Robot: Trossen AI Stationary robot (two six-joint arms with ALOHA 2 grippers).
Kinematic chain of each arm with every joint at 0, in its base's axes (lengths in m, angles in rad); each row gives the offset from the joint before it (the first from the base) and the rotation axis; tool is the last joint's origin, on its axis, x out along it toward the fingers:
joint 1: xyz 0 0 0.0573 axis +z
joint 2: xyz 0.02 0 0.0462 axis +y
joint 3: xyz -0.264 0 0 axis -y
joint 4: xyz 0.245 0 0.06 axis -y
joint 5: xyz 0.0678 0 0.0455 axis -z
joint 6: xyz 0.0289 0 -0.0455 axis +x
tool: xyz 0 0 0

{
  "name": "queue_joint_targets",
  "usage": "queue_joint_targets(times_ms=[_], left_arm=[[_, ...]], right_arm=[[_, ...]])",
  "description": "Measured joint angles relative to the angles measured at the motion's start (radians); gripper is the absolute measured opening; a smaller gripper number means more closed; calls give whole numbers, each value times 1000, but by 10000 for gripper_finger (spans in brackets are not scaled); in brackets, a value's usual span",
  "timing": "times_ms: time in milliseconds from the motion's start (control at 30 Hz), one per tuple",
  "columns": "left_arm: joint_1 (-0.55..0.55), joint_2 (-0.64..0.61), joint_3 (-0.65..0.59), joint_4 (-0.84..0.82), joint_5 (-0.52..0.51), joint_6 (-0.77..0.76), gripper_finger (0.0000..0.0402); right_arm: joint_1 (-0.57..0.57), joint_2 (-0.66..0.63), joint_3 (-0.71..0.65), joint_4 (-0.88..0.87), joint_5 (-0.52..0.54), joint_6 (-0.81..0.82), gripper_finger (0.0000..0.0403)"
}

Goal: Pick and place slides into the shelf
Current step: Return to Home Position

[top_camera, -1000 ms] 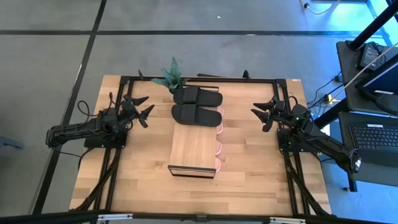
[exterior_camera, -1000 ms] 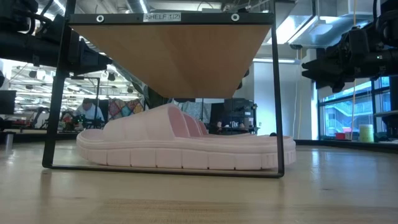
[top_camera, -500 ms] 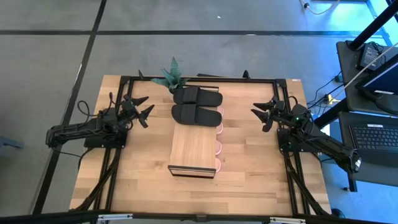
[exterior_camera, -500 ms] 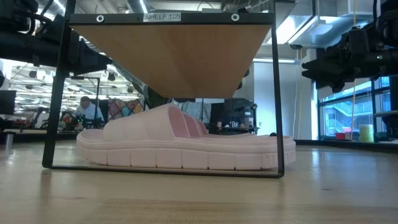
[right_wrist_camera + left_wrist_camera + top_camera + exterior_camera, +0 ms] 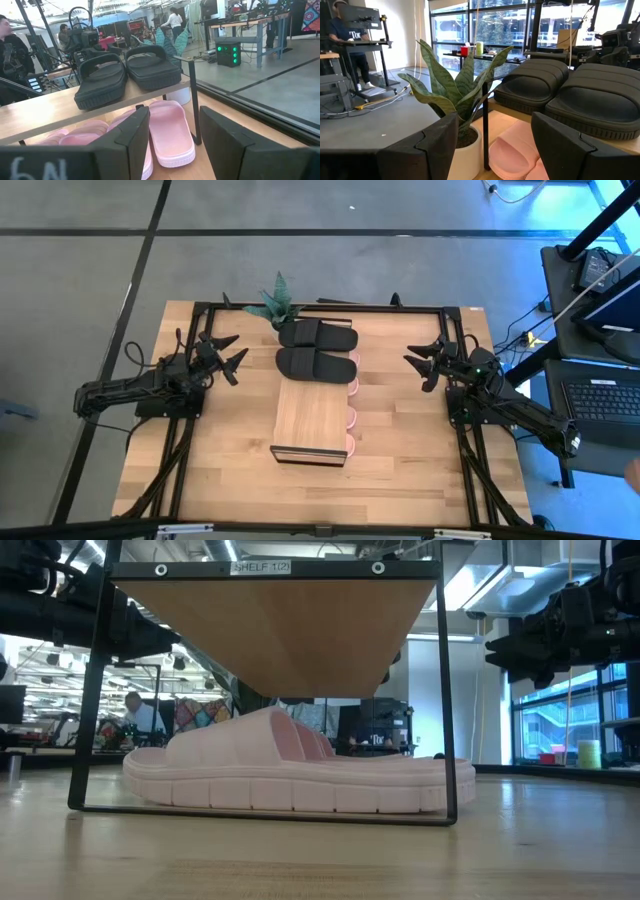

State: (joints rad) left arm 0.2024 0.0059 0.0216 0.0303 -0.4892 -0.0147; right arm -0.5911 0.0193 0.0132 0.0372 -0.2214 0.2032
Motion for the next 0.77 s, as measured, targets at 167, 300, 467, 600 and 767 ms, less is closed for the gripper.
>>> queue_joint_targets(times_ms=[167, 300, 467, 600, 767], left_arm=[[0, 0, 0, 0, 0, 0, 242], [0, 0, 0, 0, 0, 0, 242], [0, 0, 0, 0, 0, 0, 242], [0, 0, 0, 0, 0, 0, 242], [0, 0, 0, 0, 0, 0, 242]], right_arm=[[0, 0, 0, 0, 0, 0, 173], [0, 0, 0, 0, 0, 0, 173], [0, 0, 0, 0, 0, 0, 173], [0, 0, 0, 0, 0, 0, 173], [0, 0, 0, 0, 0, 0, 173]])
